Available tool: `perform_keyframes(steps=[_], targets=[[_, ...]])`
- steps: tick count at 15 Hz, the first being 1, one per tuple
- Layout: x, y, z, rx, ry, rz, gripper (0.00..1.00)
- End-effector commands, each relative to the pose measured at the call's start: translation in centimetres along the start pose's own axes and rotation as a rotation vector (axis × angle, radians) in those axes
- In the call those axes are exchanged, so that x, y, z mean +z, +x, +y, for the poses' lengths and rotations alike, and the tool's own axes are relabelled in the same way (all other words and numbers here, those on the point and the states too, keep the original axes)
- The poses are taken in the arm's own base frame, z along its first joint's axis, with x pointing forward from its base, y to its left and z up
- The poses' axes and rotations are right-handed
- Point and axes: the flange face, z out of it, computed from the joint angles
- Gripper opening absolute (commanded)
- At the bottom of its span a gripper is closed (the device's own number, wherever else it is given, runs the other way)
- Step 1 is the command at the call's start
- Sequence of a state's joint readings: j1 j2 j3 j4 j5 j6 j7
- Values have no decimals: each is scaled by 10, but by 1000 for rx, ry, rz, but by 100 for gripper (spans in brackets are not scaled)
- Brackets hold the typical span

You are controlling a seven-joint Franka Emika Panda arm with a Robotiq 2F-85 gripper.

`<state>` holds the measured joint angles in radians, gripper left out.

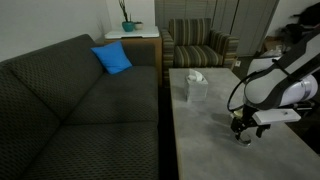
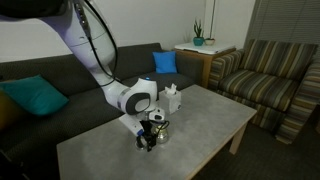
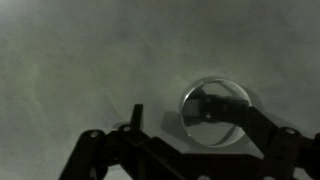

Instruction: Put the silver lid on the silver bottle

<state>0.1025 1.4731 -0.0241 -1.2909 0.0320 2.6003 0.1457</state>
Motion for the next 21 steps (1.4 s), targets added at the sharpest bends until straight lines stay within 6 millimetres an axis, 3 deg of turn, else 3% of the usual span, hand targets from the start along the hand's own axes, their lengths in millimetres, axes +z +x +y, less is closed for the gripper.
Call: perform_keyframes(steps=[1,14,21], targets=[[5,-6,3,-18,13,-30,100],[5,-15,-40,-21,-45,119,100],[5,-22,-39,57,-108,190,100]])
